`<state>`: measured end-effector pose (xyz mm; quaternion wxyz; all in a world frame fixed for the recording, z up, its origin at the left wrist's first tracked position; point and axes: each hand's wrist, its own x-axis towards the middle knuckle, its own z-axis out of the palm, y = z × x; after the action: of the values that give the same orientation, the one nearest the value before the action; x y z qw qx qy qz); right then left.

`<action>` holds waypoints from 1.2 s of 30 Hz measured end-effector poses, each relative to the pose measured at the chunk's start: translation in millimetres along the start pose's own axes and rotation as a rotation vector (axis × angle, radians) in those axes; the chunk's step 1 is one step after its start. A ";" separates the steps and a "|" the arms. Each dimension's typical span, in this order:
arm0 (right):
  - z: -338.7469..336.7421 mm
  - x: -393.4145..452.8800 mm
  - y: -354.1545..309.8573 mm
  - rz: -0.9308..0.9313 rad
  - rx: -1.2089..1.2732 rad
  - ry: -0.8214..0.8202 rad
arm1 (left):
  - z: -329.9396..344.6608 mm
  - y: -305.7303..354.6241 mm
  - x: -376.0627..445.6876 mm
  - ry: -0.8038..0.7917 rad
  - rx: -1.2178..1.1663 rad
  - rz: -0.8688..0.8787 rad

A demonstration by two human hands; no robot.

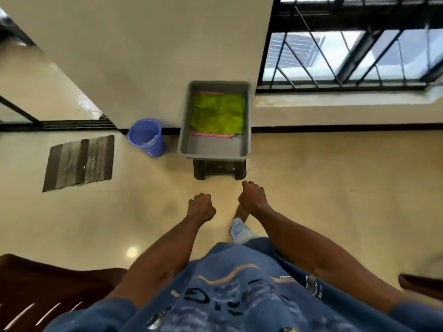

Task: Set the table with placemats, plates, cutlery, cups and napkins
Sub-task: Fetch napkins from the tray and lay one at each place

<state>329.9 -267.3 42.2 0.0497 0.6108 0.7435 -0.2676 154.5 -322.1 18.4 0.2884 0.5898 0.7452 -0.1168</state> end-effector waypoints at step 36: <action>-52.5 413.8 -37.8 0.265 0.134 -0.351 | -139.4 -54.3 456.7 -0.265 -0.668 -0.393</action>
<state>204.9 117.5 -66.2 0.1720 0.6491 0.6174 -0.4098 -0.6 105.2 -137.4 0.5299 0.2897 0.7970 0.0039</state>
